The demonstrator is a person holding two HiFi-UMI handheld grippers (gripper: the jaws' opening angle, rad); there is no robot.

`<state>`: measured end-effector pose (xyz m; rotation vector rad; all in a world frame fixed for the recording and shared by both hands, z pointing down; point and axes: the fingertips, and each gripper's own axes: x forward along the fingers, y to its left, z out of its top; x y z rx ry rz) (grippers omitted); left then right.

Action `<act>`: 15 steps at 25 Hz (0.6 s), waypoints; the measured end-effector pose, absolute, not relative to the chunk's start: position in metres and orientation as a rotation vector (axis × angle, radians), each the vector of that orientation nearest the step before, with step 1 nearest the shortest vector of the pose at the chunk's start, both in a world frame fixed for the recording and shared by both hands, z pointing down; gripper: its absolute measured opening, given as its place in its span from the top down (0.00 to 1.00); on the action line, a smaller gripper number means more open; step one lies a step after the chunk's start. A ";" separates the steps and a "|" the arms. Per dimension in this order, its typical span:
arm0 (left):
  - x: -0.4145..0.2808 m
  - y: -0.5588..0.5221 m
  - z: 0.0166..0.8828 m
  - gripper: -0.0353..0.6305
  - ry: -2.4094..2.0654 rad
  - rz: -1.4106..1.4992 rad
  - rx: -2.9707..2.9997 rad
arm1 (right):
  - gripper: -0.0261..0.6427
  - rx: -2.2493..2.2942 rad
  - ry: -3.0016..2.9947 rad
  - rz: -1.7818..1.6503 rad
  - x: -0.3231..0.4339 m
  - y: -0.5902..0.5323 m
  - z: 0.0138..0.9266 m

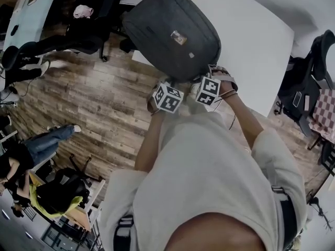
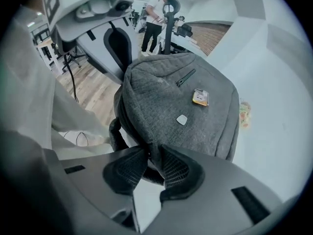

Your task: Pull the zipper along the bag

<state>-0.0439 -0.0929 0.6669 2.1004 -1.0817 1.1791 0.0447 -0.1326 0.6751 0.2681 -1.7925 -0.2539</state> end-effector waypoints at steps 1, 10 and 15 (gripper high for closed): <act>-0.045 -0.095 0.666 0.90 -1.074 1.183 2.112 | 0.81 0.287 -1.796 -0.240 0.044 -0.133 0.673; -0.104 -0.136 0.673 0.90 -1.150 1.269 2.061 | 0.82 0.256 -1.834 -0.213 -0.004 -0.147 0.673; -0.137 -0.152 0.679 0.90 -1.227 1.281 1.994 | 0.82 0.194 -1.853 -0.211 -0.034 -0.150 0.676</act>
